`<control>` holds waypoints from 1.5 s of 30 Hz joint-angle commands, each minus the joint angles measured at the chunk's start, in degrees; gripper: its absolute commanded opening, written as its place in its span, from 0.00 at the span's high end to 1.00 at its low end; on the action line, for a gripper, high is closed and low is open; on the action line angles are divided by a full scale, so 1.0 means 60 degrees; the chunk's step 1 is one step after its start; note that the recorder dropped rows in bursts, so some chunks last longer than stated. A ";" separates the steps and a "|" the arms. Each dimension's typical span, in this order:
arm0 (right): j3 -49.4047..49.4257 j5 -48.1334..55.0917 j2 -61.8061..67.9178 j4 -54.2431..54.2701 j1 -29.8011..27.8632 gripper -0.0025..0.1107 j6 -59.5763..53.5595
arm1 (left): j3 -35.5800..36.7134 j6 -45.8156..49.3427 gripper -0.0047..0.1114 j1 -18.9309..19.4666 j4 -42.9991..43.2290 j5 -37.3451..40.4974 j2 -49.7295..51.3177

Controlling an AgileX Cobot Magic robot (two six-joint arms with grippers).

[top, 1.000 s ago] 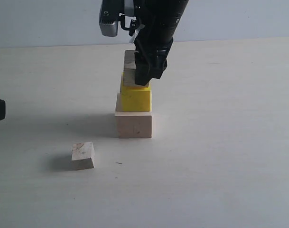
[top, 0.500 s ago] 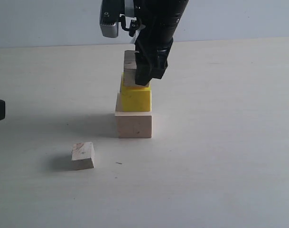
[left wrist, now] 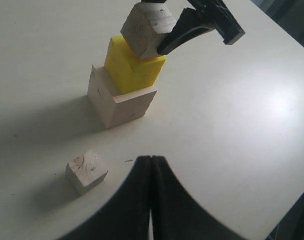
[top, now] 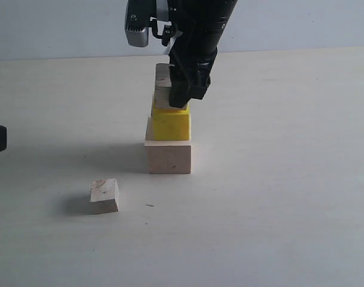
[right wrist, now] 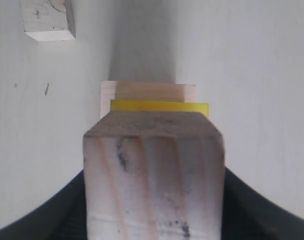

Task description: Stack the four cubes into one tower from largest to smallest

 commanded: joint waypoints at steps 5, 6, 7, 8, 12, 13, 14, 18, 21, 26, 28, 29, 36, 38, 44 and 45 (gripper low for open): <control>0.0030 -0.0052 -0.0138 0.0122 -0.0006 0.63 -0.0011 | 0.0025 -0.0009 0.96 -0.0001 -0.0054 -0.0071 -0.0012; 0.0030 -0.0052 -0.0138 0.0122 -0.0006 0.62 -0.0011 | 0.0025 -0.0009 0.96 -0.0001 -0.0054 -0.0071 -0.0012; 0.0030 -0.0052 -0.0138 0.0122 -0.0006 0.61 -0.0011 | 0.0025 -0.0009 0.96 -0.0001 -0.0054 -0.0071 -0.0012; 0.0030 -0.0052 -0.0138 0.0122 -0.0006 0.60 -0.0011 | 0.0025 -0.0009 0.96 -0.0001 -0.0054 -0.0071 -0.0012; 0.0030 -0.0052 -0.0138 0.0122 -0.0006 0.59 -0.0011 | 0.0025 -0.0009 0.96 -0.0001 -0.0054 -0.0071 -0.0012; 0.0030 -0.0052 -0.0138 0.0122 -0.0006 0.59 -0.0011 | 0.0025 -0.0009 0.96 -0.0001 -0.0054 -0.0071 -0.0012; 0.0030 -0.0052 -0.0138 0.0122 -0.0006 0.59 -0.0011 | 0.0025 -0.0009 0.96 -0.0001 -0.0054 -0.0071 -0.0012; 0.0030 -0.0052 -0.0138 0.0178 -0.0006 0.59 -0.0011 | 0.0025 -0.0009 0.96 -0.0001 -0.0054 -0.0071 -0.0012; 0.0030 -0.0052 -0.0138 0.0267 -0.0006 0.59 -0.0011 | 0.0025 -0.0009 0.96 -0.0001 -0.0054 -0.0071 -0.0012; 0.0030 -0.0052 -0.0138 0.0301 -0.0006 0.50 0.0013 | 0.0025 -0.0009 0.96 -0.0001 -0.0054 -0.0071 -0.0012; 0.0030 -0.0052 -0.0138 0.0264 -0.0006 0.46 0.0013 | 0.0025 -0.0009 0.96 -0.0001 -0.0054 -0.0071 -0.0012; 0.0030 -0.0052 -0.0138 0.0215 -0.0006 0.45 0.0013 | 0.0025 -0.0009 0.96 -0.0001 -0.0054 -0.0071 -0.0012; 0.0030 -0.0052 -0.0138 0.0037 -0.0006 0.45 0.0013 | 0.0025 -0.0009 0.96 -0.0001 -0.0054 -0.0071 -0.0012; 0.0030 -0.0103 -0.0138 0.0037 -0.0006 0.45 0.0030 | 0.0025 -0.0009 0.96 -0.0001 -0.0054 -0.0071 -0.0012; 0.0030 -0.0356 -0.0138 0.0015 -0.0006 0.45 0.0460 | 0.0025 -0.0009 0.96 -0.0001 -0.0054 -0.0071 -0.0012; 0.0030 -0.0356 -0.0138 0.0015 -0.0006 0.45 0.0460 | 0.0025 -0.0009 0.96 -0.0001 -0.0054 -0.0071 -0.0012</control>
